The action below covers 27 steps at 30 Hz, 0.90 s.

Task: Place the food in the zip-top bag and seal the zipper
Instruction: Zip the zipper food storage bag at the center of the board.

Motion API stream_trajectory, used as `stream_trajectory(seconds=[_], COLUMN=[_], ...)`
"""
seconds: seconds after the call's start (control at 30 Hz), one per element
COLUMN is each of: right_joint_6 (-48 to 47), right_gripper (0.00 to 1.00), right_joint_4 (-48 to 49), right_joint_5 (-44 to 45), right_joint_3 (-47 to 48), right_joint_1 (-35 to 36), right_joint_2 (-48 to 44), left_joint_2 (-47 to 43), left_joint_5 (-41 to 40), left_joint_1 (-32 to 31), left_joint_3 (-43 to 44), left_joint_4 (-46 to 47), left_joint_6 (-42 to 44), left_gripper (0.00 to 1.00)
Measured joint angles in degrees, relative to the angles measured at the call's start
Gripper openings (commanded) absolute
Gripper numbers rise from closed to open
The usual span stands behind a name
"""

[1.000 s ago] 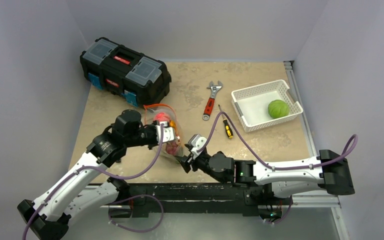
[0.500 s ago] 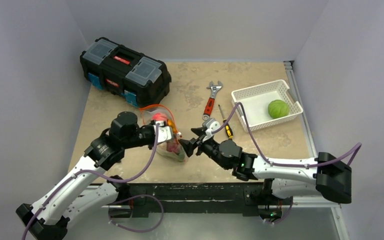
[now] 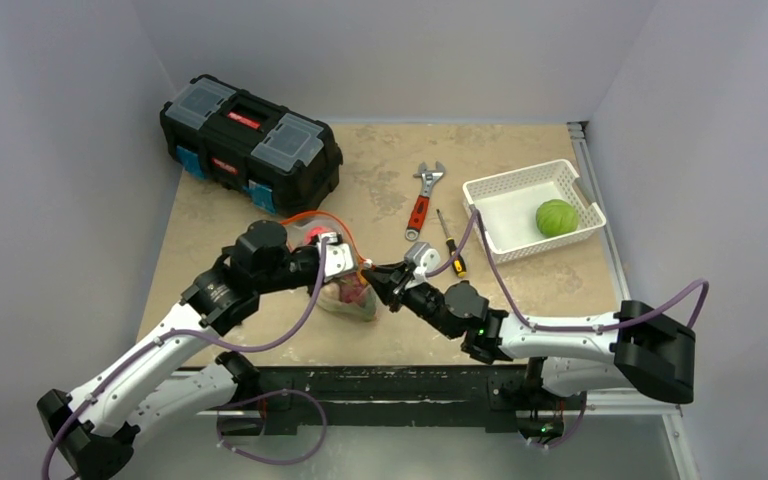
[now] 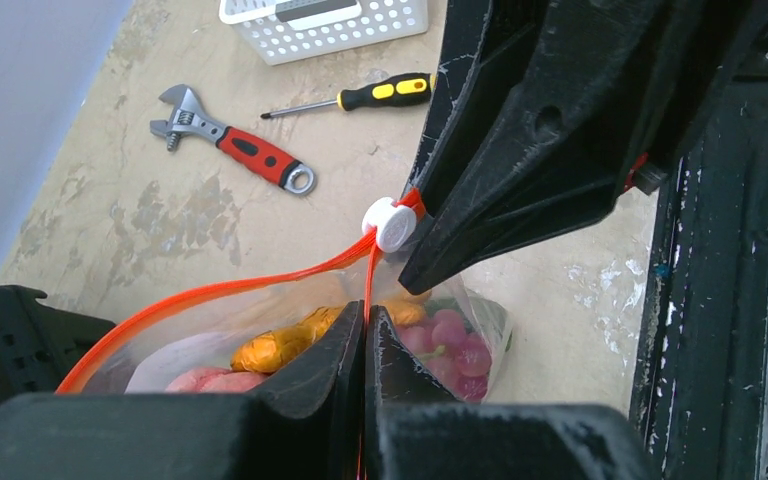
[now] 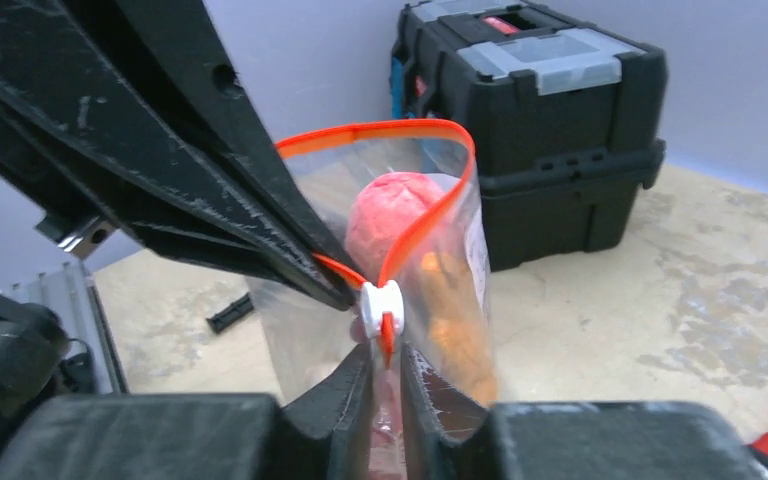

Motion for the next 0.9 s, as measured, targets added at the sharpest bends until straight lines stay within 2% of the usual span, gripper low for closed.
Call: stream_trajectory(seconds=[0.13, 0.33, 0.57, 0.73, 0.9], right_joint_6=[-1.1, -2.6, -4.0, -4.1, -4.2], right_gripper=[0.0, 0.0, 0.0, 0.0, 0.0], right_joint_4=[0.9, 0.8, 0.8, 0.6, -0.7], right_joint_5=[-1.7, -8.0, -12.0, -13.2, -13.6], right_joint_3=[-0.3, -0.3, -0.3, -0.3, -0.3], right_joint_1=[-2.2, -4.8, -4.9, -5.2, -5.6], right_joint_2=[0.2, 0.5, 0.8, 0.7, 0.2], left_joint_2=[0.0, 1.1, 8.0, 15.8, 18.9], left_joint_5=[-1.3, -2.9, -1.8, 4.9, 9.2], left_joint_1=[-0.8, -0.9, -0.7, 1.6, 3.5], left_joint_3=[0.0, 2.9, 14.5, 22.0, 20.2], left_joint_4=[0.6, -0.8, -7.5, -15.1, -19.6], left_joint_6=[0.1, 1.9, 7.1, 11.1, 13.5], left_gripper=[0.38, 0.83, 0.86, 0.83, 0.8])
